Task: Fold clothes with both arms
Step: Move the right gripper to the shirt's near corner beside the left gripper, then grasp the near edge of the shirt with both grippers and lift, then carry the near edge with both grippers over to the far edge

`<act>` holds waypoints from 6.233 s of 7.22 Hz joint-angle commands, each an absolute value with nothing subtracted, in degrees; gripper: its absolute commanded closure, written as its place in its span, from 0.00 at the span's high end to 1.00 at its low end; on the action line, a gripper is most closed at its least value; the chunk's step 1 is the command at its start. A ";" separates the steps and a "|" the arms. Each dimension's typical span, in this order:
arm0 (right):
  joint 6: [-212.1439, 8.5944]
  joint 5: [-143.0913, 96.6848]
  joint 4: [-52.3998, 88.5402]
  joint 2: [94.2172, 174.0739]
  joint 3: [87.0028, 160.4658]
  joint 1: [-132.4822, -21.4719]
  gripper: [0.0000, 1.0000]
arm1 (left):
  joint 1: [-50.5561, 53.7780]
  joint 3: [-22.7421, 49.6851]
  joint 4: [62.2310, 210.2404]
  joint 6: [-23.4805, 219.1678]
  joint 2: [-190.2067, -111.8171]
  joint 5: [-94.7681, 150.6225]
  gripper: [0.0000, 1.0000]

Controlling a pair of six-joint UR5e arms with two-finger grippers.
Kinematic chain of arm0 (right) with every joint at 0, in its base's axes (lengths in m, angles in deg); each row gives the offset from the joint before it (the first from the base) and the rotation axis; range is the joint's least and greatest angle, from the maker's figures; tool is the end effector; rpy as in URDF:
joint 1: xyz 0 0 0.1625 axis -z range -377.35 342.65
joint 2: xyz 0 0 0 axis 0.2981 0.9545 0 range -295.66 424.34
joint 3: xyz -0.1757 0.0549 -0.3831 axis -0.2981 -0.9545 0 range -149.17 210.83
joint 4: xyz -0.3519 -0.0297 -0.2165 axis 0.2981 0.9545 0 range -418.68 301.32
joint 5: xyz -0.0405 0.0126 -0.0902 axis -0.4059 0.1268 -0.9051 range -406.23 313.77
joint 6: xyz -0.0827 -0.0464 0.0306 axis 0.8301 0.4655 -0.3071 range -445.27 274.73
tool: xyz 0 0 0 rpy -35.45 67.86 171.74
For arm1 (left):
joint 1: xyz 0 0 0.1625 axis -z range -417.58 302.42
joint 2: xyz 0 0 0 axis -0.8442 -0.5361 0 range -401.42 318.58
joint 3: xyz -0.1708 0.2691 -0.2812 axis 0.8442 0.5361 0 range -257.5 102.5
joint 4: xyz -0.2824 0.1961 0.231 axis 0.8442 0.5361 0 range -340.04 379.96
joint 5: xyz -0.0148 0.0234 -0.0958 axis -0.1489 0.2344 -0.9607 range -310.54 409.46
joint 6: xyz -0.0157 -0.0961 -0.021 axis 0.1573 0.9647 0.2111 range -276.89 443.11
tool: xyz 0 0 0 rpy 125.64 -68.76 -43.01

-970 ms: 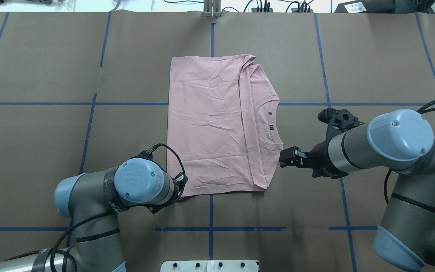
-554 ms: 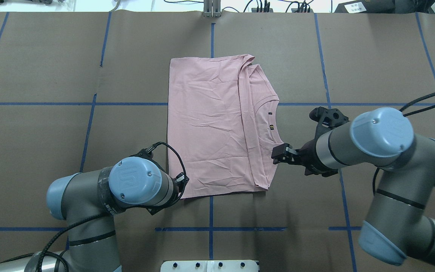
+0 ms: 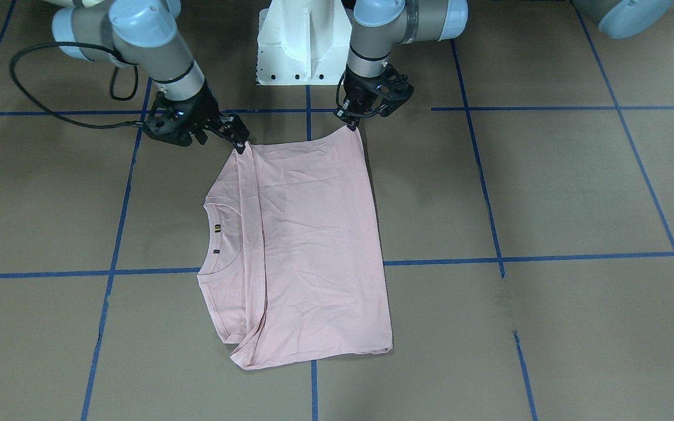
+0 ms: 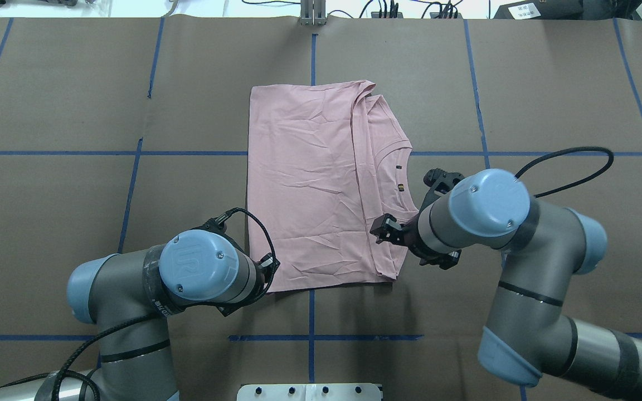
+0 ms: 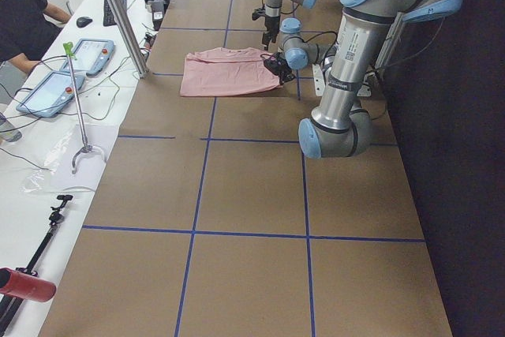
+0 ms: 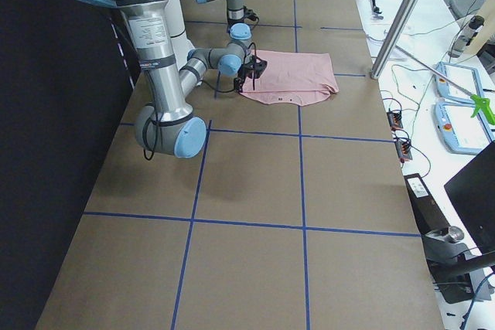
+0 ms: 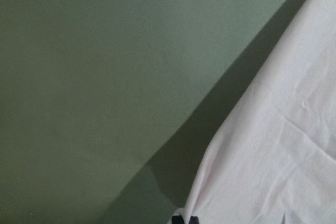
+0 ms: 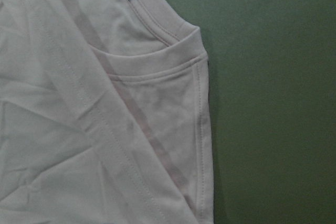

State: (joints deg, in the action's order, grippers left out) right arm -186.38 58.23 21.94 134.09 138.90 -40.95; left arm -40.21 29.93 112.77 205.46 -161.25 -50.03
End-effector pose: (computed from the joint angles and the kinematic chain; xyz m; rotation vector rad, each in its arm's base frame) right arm -0.5002 -0.3369 0.3093 -0.1475 -0.8567 0.4626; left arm 0.5539 -0.2956 0.2298 -0.2739 0.8653 -0.7370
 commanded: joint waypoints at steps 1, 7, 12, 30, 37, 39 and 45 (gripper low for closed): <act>-187.23 56.87 23.33 133.86 136.84 -39.06 1.00 | -40.18 30.51 112.68 205.46 -161.48 -50.03 0.00; -187.14 56.96 22.80 132.20 134.64 -38.35 0.87 | -40.01 30.70 112.68 205.19 -161.21 -50.03 0.00; -186.96 57.13 23.32 131.57 134.36 -39.23 0.88 | -40.01 30.70 112.77 205.19 -161.39 -50.03 0.00; -187.05 60.72 23.41 134.82 149.99 -38.18 0.00 | -44.83 45.52 96.45 200.89 -159.63 -51.17 0.00; -186.00 60.03 16.31 131.40 138.86 -43.88 0.00 | -34.47 34.13 109.69 195.52 -160.07 -51.35 0.00; -186.00 60.03 15.33 128.42 134.91 -45.90 0.00 | -33.34 33.78 112.05 195.70 -160.16 -51.35 0.00; -185.30 60.12 4.52 107.59 100.46 -60.83 1.00 | -13.66 5.50 134.79 179.31 -169.39 -51.53 1.00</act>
State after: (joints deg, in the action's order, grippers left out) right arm -185.92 60.22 6.27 111.26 106.96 -57.87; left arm -17.22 11.09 128.98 184.57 -168.27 -51.61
